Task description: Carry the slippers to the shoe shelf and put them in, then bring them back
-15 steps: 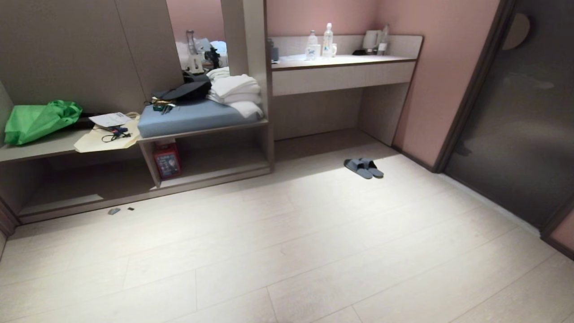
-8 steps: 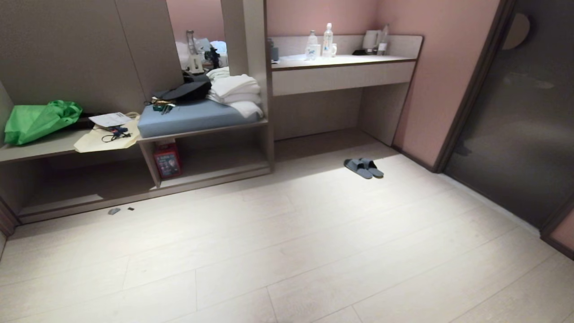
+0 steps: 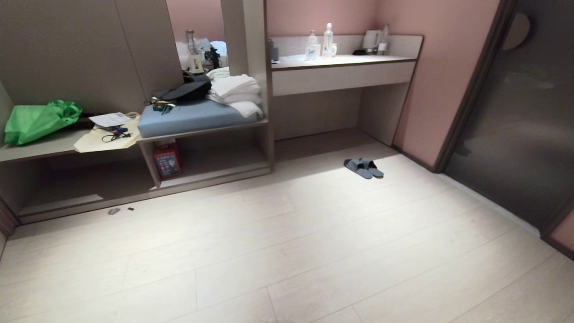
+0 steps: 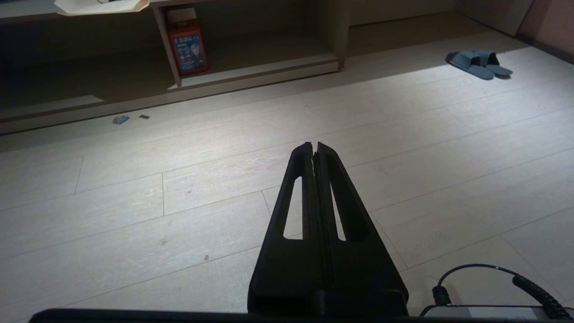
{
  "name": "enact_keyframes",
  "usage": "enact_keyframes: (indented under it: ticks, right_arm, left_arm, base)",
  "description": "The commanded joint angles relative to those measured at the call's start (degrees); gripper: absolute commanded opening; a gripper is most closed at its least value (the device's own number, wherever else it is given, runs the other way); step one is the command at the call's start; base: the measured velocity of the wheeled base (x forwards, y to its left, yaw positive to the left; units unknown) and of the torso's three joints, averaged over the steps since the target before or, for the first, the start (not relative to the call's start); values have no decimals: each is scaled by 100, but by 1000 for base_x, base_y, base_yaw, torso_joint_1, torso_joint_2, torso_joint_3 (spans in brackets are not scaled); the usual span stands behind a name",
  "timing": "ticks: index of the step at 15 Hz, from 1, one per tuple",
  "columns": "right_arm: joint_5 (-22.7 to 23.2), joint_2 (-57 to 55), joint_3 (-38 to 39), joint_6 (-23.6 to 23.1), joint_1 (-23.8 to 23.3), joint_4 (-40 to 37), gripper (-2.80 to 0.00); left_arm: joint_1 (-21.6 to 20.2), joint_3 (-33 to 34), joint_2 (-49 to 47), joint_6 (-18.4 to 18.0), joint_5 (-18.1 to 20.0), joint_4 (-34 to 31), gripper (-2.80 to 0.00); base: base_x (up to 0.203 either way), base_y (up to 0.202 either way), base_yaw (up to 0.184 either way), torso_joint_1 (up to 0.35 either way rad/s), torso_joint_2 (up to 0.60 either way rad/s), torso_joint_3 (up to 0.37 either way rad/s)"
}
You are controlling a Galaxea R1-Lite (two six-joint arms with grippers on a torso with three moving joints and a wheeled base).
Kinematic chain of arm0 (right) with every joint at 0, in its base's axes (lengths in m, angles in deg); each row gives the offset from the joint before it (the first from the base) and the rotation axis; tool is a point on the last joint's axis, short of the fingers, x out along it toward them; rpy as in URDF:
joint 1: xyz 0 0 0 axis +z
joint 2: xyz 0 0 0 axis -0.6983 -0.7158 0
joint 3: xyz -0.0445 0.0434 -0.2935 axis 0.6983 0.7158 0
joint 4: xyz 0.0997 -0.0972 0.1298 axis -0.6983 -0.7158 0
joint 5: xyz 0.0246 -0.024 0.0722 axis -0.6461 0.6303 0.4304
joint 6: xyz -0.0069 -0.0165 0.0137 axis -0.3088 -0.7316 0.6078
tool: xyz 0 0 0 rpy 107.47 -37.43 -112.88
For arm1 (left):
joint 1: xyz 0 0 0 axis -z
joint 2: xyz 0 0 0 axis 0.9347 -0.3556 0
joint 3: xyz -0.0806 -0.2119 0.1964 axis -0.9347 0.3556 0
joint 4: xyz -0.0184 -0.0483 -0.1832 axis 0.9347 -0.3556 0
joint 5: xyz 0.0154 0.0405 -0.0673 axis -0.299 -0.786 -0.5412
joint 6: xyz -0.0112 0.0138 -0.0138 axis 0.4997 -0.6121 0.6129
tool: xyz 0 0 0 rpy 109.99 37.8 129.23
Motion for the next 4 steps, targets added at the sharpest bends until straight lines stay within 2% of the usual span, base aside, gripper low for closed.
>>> enact_keyframes:
  ticks: [1, 4]
  right_arm:
    - [-7, 1, 0, -3, 1, -3, -280]
    - [1, 1, 7, -12, 1, -3, -280]
  left_arm:
    - [-1, 1, -5, 3, -6, -1, -280]
    - [-1, 1, -5, 3, -2, -1, -280]
  base:
    - [0, 0, 0, 0, 0, 0]
    - [0, 0, 0, 0, 0, 0]
